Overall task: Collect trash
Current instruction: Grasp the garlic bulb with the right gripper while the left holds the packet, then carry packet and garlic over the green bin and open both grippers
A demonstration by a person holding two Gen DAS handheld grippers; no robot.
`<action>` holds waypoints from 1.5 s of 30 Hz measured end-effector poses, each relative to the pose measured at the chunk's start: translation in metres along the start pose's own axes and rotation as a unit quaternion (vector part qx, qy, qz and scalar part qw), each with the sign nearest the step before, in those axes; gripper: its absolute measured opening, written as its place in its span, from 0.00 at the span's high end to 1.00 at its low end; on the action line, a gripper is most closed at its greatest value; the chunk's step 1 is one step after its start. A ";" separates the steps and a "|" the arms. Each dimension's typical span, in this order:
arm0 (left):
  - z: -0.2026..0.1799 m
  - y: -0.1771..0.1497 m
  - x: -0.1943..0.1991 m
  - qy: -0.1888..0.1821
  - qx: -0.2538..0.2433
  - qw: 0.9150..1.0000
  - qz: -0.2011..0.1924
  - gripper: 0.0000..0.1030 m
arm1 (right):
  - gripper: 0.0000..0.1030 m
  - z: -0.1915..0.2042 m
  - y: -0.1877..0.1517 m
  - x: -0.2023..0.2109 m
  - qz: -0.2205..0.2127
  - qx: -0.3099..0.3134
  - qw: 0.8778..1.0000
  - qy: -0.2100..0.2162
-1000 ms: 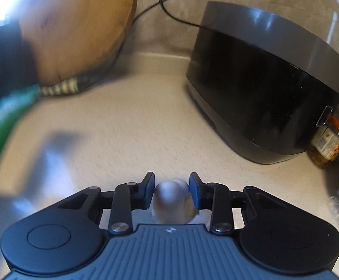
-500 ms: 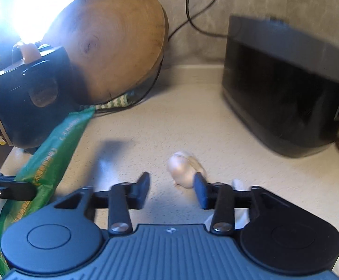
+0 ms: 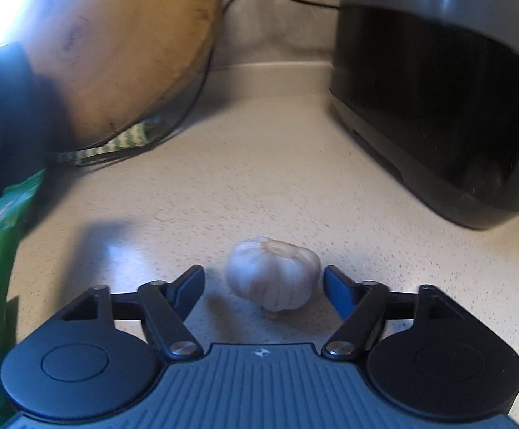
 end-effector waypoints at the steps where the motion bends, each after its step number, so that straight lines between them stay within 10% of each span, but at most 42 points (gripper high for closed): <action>1: -0.001 -0.001 -0.001 0.004 -0.002 1.000 0.001 0.87 | 0.47 -0.002 -0.001 0.000 0.006 -0.001 1.000 -0.001; 12: -0.039 -0.011 0.005 -0.005 -0.031 0.999 -0.011 0.87 | 0.48 -0.020 -0.052 0.104 -0.063 -0.013 0.996 0.063; 23: -0.179 -0.088 -0.045 -0.138 -0.161 0.977 -0.008 0.87 | 0.47 -0.101 -0.246 0.222 -0.145 -0.072 0.987 -0.014; 29: -0.205 -0.179 -0.163 -0.149 -0.189 0.966 0.092 0.87 | 0.47 -0.161 -0.359 0.192 -0.080 -0.130 0.981 -0.121; 36: -0.172 -0.263 -0.304 -0.078 -0.166 0.969 0.169 0.87 | 0.48 -0.206 -0.448 0.109 0.020 -0.231 0.970 -0.076; 45: -0.120 -0.295 -0.402 -0.059 -0.115 0.967 0.220 0.82 | 0.48 -0.204 -0.471 0.008 0.112 -0.253 0.961 -0.013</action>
Point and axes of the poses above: each gripper's, at about its wrist camera, not at the fingertips, and x roughly against the way its jaws point, z to its left, y to its top, the point moved 5 cm from there along -x, roughly the way its jaws point, and after that the axes turned 13 degrees about z, right-handed, at the moved point
